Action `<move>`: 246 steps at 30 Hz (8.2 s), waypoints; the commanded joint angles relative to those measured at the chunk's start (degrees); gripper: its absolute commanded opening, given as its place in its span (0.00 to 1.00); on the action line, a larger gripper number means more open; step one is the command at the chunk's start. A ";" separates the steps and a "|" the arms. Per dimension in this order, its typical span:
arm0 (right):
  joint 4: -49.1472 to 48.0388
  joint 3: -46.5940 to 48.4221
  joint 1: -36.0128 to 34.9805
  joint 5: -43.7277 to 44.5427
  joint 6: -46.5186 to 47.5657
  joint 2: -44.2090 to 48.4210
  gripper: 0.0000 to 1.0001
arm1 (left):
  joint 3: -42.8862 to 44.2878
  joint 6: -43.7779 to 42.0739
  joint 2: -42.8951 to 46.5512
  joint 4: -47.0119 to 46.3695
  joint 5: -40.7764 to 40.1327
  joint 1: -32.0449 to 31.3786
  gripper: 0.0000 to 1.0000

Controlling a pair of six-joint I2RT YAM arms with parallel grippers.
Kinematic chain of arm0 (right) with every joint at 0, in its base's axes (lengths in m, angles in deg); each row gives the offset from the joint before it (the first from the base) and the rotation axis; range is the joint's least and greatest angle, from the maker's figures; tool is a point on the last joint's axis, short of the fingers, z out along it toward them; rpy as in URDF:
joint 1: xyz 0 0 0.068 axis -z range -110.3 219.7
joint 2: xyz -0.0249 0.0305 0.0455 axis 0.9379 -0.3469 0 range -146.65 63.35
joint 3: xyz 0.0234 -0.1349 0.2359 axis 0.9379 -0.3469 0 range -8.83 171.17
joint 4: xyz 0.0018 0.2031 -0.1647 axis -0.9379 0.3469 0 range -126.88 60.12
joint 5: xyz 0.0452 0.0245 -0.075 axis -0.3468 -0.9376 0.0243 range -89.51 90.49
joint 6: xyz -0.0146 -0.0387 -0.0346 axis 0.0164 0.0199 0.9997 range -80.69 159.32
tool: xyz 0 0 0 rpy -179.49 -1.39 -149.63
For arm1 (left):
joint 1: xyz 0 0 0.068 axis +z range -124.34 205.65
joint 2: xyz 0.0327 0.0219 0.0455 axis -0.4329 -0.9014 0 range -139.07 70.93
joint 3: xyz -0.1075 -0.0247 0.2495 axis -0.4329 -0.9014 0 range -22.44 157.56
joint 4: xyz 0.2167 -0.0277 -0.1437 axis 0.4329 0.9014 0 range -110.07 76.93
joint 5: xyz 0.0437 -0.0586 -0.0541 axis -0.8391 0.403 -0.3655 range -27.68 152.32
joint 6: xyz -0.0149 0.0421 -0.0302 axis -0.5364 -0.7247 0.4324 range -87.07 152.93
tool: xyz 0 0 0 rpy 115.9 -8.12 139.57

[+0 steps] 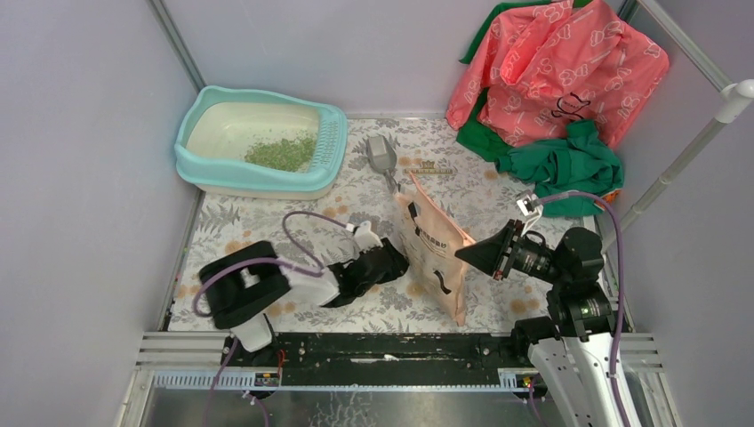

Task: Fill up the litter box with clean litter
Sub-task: Adjust the cat litter bag at the center of the board.

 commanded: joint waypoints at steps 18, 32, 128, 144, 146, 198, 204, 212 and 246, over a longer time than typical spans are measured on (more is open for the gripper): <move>-9.49 -3.50 -0.26 2.67 0.99 -3.46 0.00 | 24.15 0.07 -22.90 -11.81 9.37 5.29 0.39; -2.85 8.19 -7.30 4.58 3.04 -20.32 0.10 | 16.24 0.83 -22.14 -19.34 16.71 11.38 0.39; 1.02 15.60 -22.21 35.04 4.07 -46.77 0.38 | -23.99 12.28 -11.74 -57.16 13.50 9.88 0.38; -10.17 18.98 -25.14 31.76 0.92 -64.86 0.35 | -6.33 -2.70 44.76 29.57 -3.12 1.79 0.37; -11.85 19.20 -26.34 32.12 0.38 -67.59 0.34 | -4.83 -2.57 45.58 32.88 -3.98 0.74 0.37; 5.03 38.74 -19.64 46.84 12.34 -72.40 0.31 | 0.19 -6.93 12.18 24.61 -9.00 2.37 0.37; 4.13 41.61 -19.87 44.71 13.45 -77.51 0.31 | -4.19 -3.76 11.70 23.45 -8.24 2.38 0.36; 5.02 45.68 -22.95 45.56 15.70 -84.08 0.31 | -6.73 -2.41 12.39 23.23 -7.62 2.38 0.36; 6.76 50.62 -31.45 45.32 19.86 -90.62 0.32 | -8.89 -2.67 24.03 28.15 -6.33 2.29 0.37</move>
